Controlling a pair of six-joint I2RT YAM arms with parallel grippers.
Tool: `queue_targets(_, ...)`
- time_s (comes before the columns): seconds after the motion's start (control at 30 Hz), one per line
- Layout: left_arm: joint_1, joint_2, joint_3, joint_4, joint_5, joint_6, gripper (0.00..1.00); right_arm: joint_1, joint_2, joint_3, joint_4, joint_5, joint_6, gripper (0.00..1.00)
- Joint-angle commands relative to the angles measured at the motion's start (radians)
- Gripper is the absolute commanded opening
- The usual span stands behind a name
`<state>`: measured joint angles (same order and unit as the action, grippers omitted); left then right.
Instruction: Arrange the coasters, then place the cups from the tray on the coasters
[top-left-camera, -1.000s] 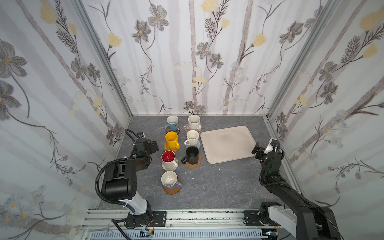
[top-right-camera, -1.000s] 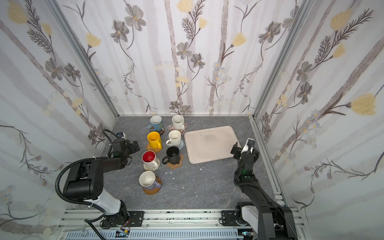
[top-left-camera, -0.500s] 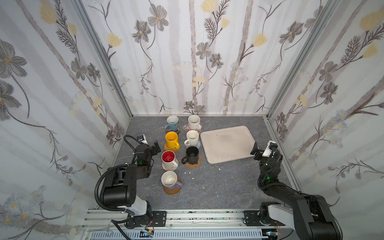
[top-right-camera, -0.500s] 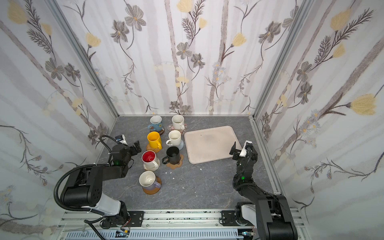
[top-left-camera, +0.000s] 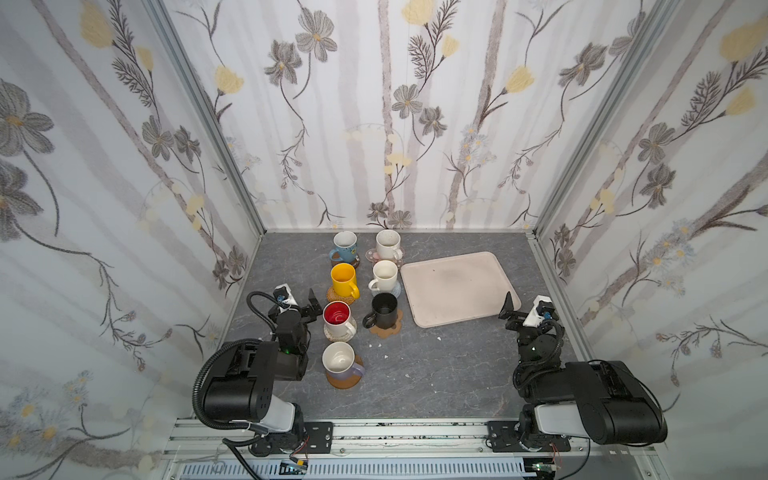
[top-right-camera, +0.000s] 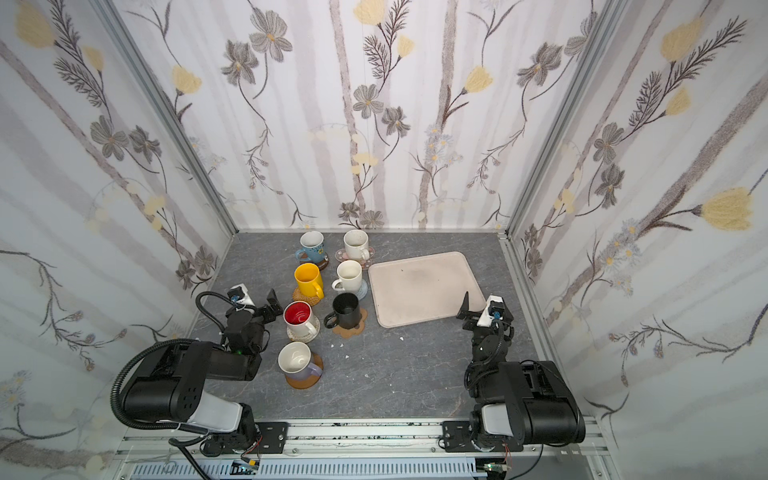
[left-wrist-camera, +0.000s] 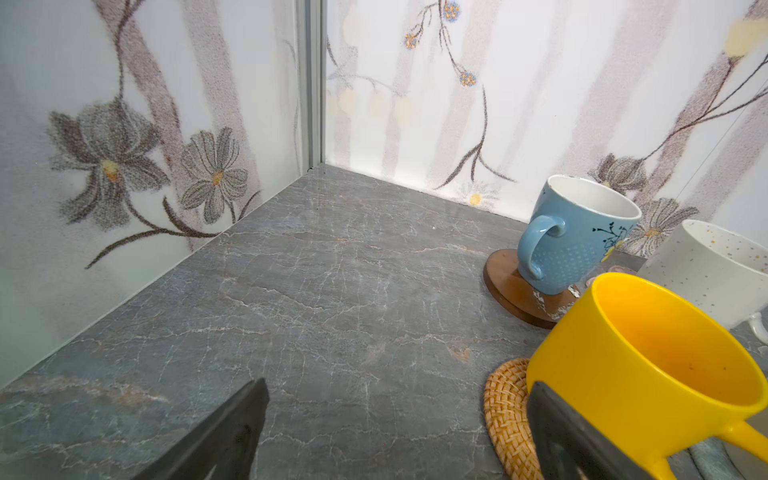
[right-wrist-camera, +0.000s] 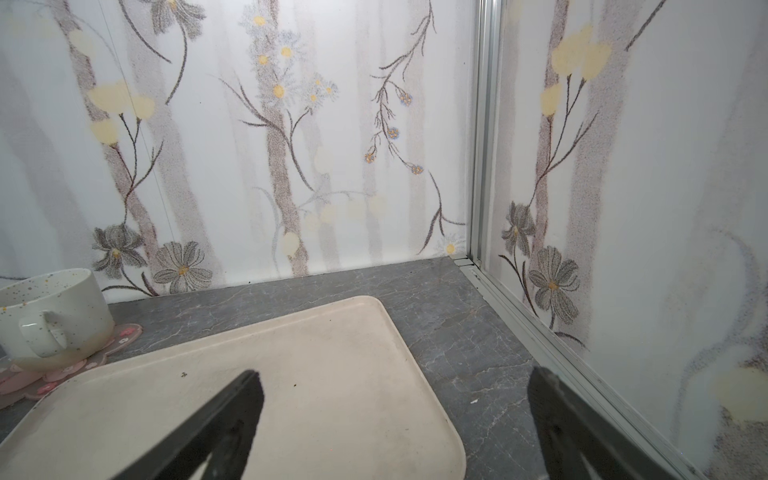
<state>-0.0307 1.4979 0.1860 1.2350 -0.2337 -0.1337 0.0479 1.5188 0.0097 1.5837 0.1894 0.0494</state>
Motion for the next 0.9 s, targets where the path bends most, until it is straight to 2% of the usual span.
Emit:
queue_targets(0.0,-0.002,0.018,-0.034,0.191,-0.006,0.022,1.00,0.014,0.000,0.016,0.074,-0.013,-0.034,1.00)
queue_targets(0.13,-0.008,0.074,-0.067,0.310,-0.002,0.032,1.00,0.066,0.000,0.034,0.039,0.023,-0.093,1.00)
queue_targets(0.33,-0.028,0.092,-0.052,0.307,-0.060,0.044,1.00,0.066,-0.005,0.080,-0.048,0.031,-0.088,1.00)
queue_targets(0.43,-0.022,0.091,-0.035,0.273,-0.046,0.041,1.00,0.051,-0.008,0.127,-0.140,0.011,-0.073,1.00)
queue_targets(0.57,-0.020,0.090,0.032,0.148,-0.028,0.047,1.00,-0.002,-0.011,0.197,-0.290,-0.074,-0.030,1.00)
queue_targets(0.87,-0.020,0.088,0.031,0.147,-0.029,0.046,1.00,-0.014,-0.011,0.199,-0.292,-0.091,-0.022,1.00)
